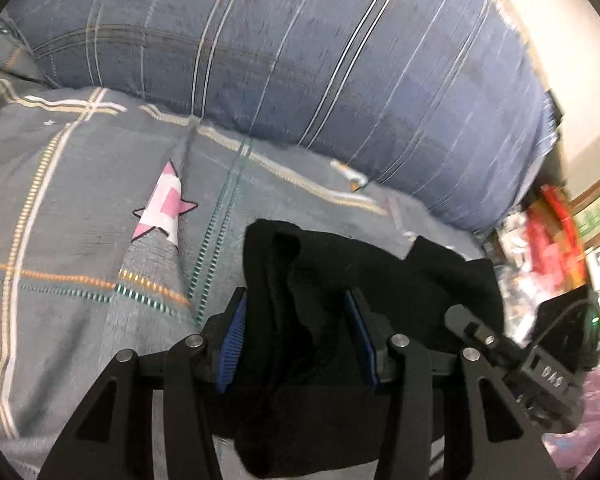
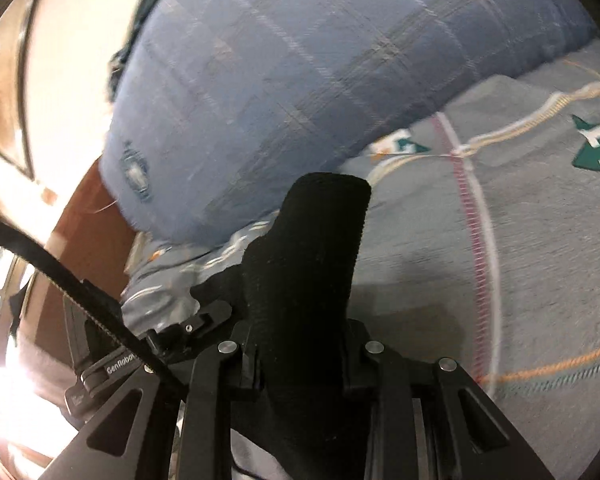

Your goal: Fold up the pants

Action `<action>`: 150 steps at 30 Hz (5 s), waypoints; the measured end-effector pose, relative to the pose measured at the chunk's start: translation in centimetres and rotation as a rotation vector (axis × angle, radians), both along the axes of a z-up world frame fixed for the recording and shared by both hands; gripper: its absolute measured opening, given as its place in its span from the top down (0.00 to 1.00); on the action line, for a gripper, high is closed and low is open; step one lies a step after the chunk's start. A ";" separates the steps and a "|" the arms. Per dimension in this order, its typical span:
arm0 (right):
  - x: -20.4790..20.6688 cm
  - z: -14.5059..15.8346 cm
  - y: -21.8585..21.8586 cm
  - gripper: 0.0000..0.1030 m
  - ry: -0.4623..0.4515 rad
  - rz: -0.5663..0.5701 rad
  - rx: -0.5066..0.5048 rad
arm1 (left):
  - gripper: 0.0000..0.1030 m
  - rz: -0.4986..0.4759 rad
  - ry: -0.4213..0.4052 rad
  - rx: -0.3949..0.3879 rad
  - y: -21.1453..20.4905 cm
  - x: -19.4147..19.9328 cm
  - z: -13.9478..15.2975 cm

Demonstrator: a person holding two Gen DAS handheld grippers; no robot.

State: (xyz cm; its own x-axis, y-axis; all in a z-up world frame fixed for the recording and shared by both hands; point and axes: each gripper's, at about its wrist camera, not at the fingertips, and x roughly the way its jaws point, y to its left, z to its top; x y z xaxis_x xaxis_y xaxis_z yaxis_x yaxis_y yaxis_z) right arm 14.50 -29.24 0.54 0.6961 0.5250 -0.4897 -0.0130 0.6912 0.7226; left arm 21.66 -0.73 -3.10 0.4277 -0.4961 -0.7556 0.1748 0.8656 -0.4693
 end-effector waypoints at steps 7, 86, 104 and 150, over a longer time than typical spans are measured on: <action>1.2 -3.4 -1.8 0.52 0.065 -0.097 -0.011 | 0.55 -0.028 0.031 -0.060 3.8 -0.9 0.1; 4.7 -2.7 -1.5 0.47 0.014 -0.117 -0.199 | 0.29 -0.140 -0.060 0.054 -0.3 -3.5 -3.2; -17.1 -0.6 8.1 0.29 -0.145 -0.166 -0.446 | 0.16 0.073 -0.376 0.256 5.0 -18.4 5.1; -18.9 -4.8 12.4 0.19 -0.040 -0.098 -0.502 | 0.00 0.068 -0.343 0.428 2.8 -23.2 3.1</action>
